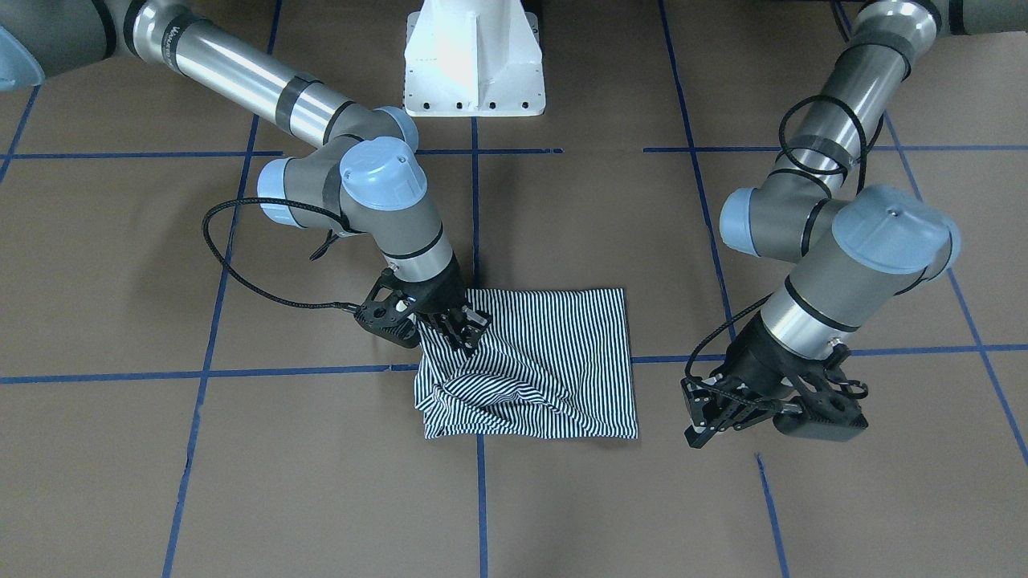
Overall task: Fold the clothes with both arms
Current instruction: 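Press the right gripper down on the folded shirt near the collar while left rises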
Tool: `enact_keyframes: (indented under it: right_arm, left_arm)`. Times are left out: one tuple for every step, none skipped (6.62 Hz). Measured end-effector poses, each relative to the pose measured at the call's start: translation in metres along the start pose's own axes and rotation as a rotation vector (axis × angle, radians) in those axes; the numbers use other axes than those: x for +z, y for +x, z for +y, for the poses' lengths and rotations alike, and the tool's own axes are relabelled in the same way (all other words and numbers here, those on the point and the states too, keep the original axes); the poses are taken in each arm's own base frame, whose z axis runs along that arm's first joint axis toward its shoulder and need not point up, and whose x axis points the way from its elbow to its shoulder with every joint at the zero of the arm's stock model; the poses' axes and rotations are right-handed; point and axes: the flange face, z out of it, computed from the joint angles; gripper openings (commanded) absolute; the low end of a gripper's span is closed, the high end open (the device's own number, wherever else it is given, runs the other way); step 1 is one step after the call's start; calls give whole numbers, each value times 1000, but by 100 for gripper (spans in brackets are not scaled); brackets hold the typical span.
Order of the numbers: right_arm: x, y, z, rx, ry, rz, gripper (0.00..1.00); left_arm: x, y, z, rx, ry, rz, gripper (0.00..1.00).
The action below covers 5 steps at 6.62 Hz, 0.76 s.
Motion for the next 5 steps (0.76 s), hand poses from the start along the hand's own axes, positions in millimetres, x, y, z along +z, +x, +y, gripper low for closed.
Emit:
enact_keyframes:
  right_arm:
    - [-3,-9,-10,33,27,-9,65]
    - [-3,-22,-20,73,56,-14,79]
    - [4,-33,-26,108,92,-8,79]
    - [10,-38,-30,132,112,-2,77]
    - [12,-39,-31,144,118,2,76]
  left_arm:
    - [-2,-1,1,-1,1,1,0]
    - [-3,0,1,-3,3,3,0]
    - [-4,1,1,-3,5,5,0]
    - [-5,3,1,-2,7,7,0]
    - [-6,3,1,-1,10,8,0]
